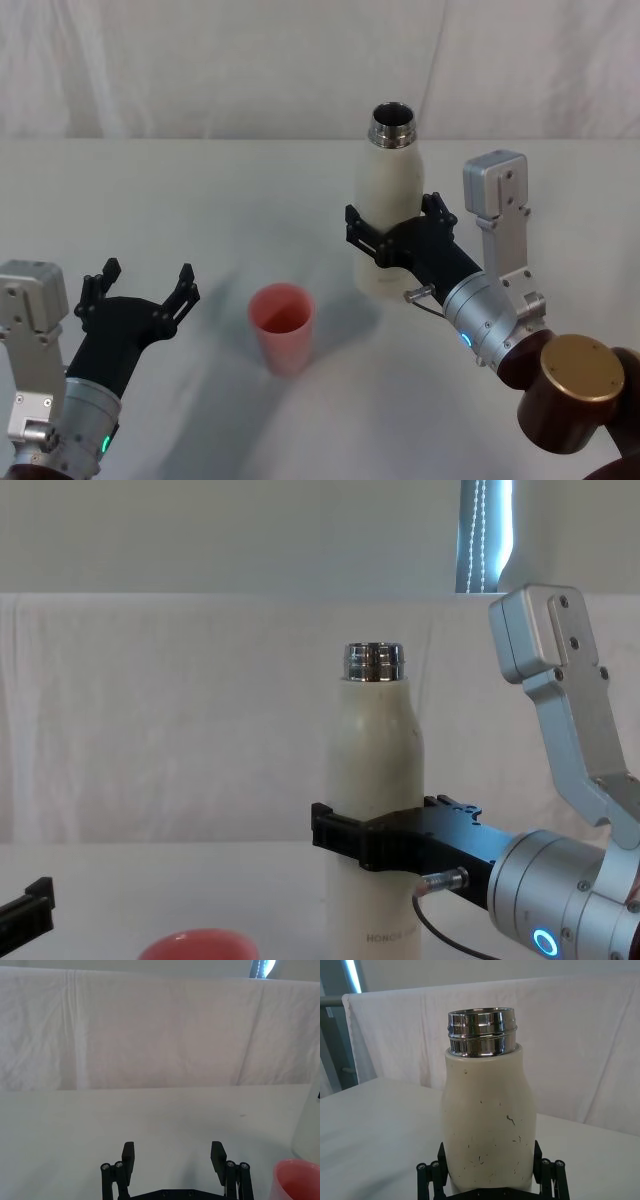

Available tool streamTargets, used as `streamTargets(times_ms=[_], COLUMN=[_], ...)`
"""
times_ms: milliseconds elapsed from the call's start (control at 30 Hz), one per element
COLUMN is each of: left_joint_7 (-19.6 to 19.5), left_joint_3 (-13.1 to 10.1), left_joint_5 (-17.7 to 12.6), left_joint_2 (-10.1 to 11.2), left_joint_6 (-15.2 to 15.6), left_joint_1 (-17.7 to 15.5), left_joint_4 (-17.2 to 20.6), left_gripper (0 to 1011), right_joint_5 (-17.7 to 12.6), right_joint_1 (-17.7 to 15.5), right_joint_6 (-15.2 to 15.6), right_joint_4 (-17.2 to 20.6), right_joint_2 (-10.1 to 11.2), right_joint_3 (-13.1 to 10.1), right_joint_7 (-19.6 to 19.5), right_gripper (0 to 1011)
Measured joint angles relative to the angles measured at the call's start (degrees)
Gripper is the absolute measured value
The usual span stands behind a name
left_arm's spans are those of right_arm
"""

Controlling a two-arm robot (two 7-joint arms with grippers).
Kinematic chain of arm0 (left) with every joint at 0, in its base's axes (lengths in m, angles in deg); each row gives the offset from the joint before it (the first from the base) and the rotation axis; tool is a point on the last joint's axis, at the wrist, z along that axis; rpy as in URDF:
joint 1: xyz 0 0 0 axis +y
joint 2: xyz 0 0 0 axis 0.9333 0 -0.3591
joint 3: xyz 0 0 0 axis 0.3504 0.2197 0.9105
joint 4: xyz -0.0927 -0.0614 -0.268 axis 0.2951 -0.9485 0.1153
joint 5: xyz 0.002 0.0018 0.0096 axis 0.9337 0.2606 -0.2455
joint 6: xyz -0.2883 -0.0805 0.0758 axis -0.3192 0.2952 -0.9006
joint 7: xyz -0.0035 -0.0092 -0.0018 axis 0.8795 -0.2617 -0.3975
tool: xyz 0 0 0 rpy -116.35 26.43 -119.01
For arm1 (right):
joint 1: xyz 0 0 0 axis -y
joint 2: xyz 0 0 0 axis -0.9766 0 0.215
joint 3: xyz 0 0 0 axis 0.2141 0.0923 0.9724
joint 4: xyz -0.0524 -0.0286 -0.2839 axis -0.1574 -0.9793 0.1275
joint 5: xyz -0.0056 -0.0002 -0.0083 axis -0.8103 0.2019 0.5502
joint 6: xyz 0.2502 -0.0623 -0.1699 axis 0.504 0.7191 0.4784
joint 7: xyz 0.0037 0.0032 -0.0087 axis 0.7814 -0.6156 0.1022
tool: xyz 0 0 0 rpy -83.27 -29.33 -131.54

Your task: Grasp the thermos with one hand and pour water into the cup lid.

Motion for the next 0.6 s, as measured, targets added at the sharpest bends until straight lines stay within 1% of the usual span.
streamTargets(times_ms=[600], left_joint_7=[0.0], left_joint_3=[0.0], left_joint_5=[0.0], left_joint_2=[0.0], left_joint_6=[0.0], left_joint_1=[0.0], left_joint_4=[0.0], left_gripper=[1001], right_joint_5=[0.0], right_joint_1=[0.0], right_joint_6=[-0.02], right_joint_4=[-0.03], right_joint_2=[0.0], right_joint_3=[0.0], right_joint_7=[0.0], right_gripper=[961])
